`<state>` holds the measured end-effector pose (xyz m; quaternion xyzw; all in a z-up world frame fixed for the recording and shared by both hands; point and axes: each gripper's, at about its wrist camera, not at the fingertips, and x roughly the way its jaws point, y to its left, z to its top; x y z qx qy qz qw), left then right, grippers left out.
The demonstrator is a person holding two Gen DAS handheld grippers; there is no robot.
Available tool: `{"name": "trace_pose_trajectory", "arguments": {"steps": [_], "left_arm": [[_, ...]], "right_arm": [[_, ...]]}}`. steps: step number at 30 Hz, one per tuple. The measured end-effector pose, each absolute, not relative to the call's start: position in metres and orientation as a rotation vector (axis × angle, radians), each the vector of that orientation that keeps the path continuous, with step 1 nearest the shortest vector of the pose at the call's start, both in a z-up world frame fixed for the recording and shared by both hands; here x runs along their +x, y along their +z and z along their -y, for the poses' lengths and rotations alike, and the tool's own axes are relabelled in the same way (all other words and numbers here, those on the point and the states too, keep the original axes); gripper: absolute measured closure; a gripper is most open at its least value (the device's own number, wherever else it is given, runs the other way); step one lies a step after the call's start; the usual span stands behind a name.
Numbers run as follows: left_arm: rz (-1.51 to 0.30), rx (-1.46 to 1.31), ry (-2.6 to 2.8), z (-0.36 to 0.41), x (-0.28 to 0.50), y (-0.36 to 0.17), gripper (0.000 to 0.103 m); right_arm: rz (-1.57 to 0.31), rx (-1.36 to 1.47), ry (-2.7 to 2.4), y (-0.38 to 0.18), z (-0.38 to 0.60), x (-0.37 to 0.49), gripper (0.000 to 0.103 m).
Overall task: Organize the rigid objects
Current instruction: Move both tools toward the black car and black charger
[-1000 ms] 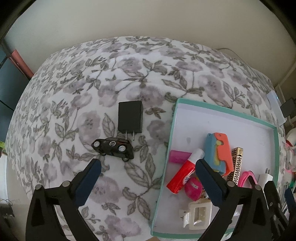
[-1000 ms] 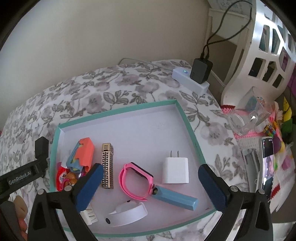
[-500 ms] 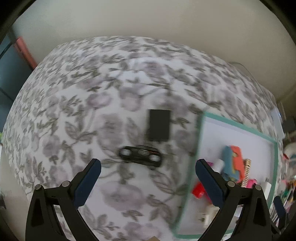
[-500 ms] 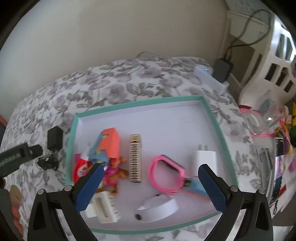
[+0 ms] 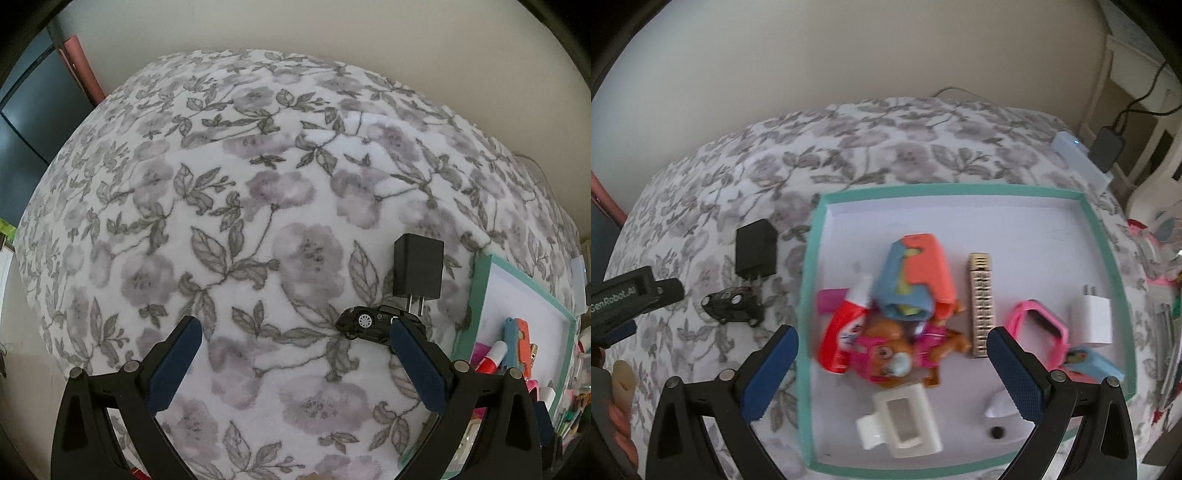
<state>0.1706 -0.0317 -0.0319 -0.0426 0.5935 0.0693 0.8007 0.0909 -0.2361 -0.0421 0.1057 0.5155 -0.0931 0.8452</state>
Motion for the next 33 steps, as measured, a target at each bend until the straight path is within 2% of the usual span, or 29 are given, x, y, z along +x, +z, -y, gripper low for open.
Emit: {"name": "trace_pose_trajectory", "arguments": {"steps": [16, 33], "left_arm": [[-1.285, -0.056, 0.110, 0.043, 0.174, -0.042, 0.001], [-1.299, -0.020, -0.020, 0.071, 0.178, -0.058, 0.001]], "right_arm": [[-1.105, 0.218, -0.199, -0.051, 0.221, 0.106, 0.000], [-1.094, 0.230, -0.283, -0.046, 0.248, 0.105, 0.000]]}}
